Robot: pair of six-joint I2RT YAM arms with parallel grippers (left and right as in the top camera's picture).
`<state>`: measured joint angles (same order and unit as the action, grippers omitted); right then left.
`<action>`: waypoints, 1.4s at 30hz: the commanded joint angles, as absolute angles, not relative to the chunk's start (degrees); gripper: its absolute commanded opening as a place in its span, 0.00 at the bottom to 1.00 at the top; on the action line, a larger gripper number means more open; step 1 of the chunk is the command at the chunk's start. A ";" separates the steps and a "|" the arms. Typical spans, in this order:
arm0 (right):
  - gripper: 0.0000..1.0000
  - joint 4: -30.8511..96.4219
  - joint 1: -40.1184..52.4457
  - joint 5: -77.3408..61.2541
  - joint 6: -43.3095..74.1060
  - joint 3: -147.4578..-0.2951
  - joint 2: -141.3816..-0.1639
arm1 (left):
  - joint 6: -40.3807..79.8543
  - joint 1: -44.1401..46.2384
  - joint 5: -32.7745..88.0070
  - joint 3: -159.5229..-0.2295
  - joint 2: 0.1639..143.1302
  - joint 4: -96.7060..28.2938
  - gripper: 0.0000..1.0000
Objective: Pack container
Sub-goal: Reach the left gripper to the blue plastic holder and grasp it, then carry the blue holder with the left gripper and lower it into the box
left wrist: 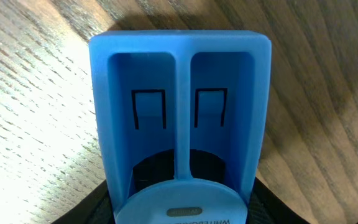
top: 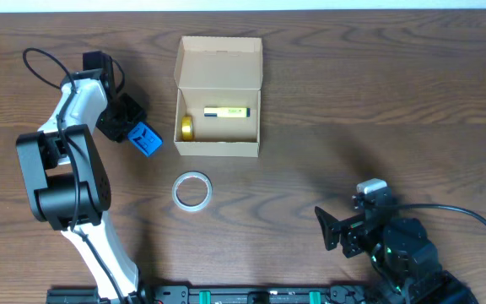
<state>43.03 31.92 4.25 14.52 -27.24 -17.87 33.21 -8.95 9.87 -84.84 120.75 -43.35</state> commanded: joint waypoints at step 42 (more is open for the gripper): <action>0.99 43.09 31.48 4.05 15.20 -27.31 -17.63 | -34.22 15.97 13.52 -108.81 108.51 -64.97 0.47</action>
<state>43.03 31.92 4.27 14.52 -27.24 -17.87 -28.25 14.81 15.88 -108.64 106.52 -64.73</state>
